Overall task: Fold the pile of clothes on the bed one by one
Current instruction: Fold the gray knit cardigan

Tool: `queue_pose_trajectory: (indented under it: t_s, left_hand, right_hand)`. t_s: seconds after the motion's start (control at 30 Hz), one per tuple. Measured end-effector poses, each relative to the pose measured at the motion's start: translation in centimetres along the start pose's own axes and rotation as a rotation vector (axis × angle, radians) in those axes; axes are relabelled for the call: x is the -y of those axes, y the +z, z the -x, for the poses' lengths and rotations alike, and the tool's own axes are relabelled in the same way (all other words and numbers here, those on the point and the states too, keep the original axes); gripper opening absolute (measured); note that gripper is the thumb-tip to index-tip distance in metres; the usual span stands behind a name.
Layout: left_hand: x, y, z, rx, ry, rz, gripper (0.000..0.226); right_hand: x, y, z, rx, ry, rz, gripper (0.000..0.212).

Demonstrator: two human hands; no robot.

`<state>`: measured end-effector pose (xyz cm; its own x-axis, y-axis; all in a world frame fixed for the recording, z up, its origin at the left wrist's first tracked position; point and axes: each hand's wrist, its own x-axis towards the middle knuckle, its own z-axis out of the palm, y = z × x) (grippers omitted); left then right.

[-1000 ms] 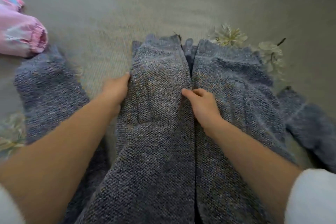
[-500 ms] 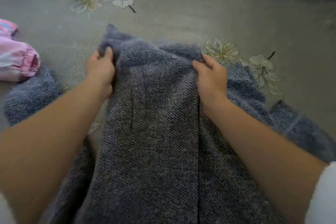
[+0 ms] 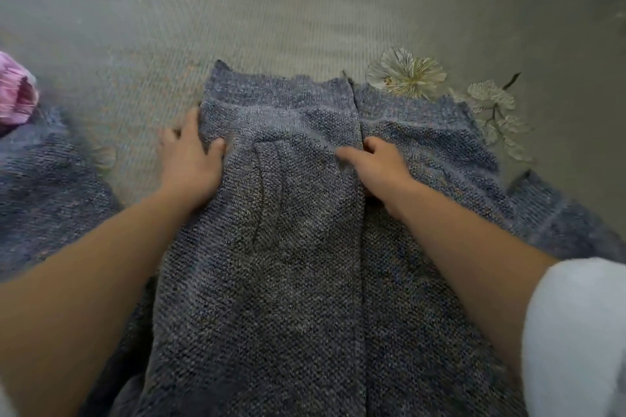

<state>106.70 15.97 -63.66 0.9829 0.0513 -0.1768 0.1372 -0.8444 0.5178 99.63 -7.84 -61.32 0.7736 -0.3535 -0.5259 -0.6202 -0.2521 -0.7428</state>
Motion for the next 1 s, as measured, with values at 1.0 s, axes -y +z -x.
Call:
queue_pose_trajectory:
  t_s: [1.0]
  left_hand:
    - [6.5,0.7,48.4,0.545,0.22,-0.294,0.08]
  right_hand:
    - [-18.9,-5.1,34.5,0.079,-0.24,0.94,0.064]
